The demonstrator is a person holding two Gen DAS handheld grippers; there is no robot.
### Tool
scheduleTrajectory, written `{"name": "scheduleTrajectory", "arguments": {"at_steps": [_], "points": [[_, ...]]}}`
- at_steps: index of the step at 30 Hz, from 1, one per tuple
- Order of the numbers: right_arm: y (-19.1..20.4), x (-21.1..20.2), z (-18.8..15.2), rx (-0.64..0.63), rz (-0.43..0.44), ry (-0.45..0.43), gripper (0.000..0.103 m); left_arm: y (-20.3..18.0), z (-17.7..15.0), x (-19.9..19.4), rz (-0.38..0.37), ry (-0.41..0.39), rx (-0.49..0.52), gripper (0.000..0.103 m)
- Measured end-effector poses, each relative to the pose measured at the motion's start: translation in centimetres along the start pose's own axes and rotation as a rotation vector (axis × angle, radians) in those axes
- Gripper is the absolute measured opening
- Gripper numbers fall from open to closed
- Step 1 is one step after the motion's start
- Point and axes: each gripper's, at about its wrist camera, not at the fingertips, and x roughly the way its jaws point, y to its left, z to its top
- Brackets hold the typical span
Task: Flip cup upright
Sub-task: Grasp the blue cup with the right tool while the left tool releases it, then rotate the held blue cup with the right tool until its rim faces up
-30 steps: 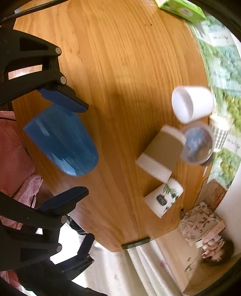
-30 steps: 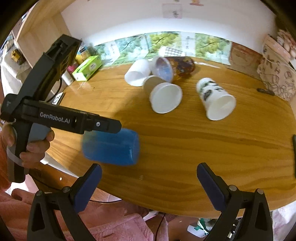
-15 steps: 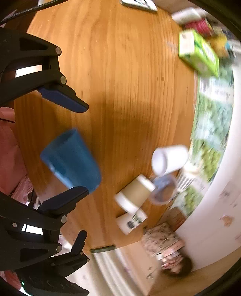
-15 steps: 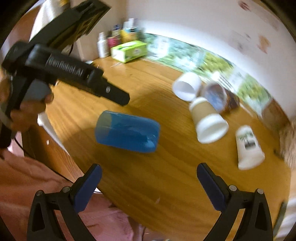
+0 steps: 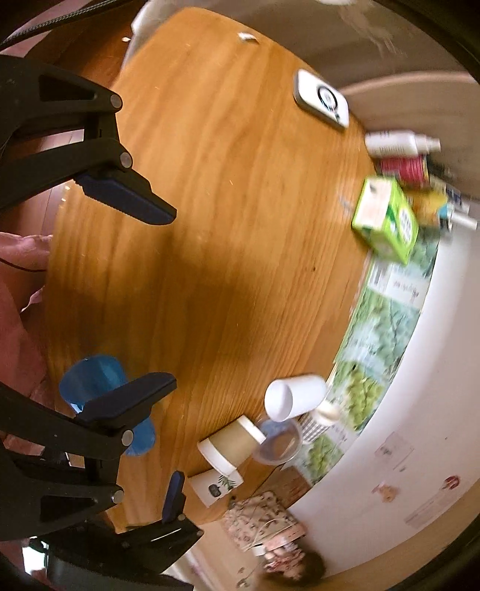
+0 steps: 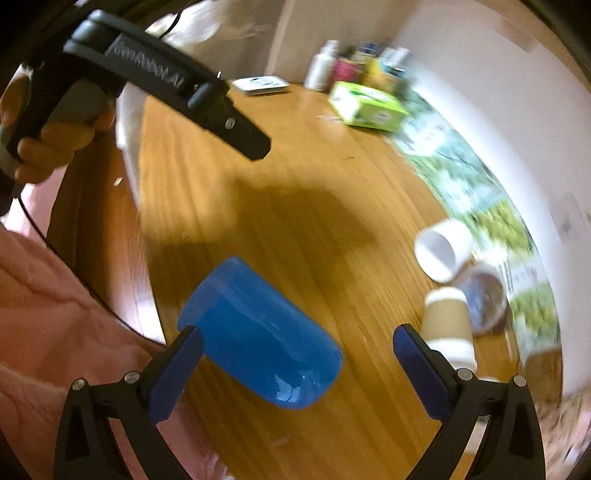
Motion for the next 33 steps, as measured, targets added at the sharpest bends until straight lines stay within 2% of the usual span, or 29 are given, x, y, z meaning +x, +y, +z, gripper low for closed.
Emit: {"name": "scheduleTrajectory", "arguments": {"at_steps": [7,11,15,20,29,33], "points": [[1.5,1.8,0.7,-0.237,0.065,0.049,0.102,1.2,-2.4,-1.7,0.044,-0.055,-0.08,0.085],[1.9,2.8,1.1,-0.328,0.105,0.074,0.102,1.7,-3.9,-1.8,0.057,-0.044,-0.109,0.085],[2.5,3.6,1.3,-0.427,0.102,0.09,0.102,1.8,-5.2,-2.1,0.059,-0.046,-0.117,0.085],[2.5,4.8,2.1,-0.472,0.106,0.104,0.102,1.6,-6.6,-2.4,0.075,-0.046,-0.121,0.085],[1.9,7.0,3.6,-0.486,0.117,0.113,0.102,2.5,-8.1,-2.6,0.102,-0.041,-0.2,0.085],[1.8,7.9,4.5,-0.456,0.109,0.118,0.094,3.1,-8.0,-2.8,0.106,-0.047,-0.23,0.085]]}}
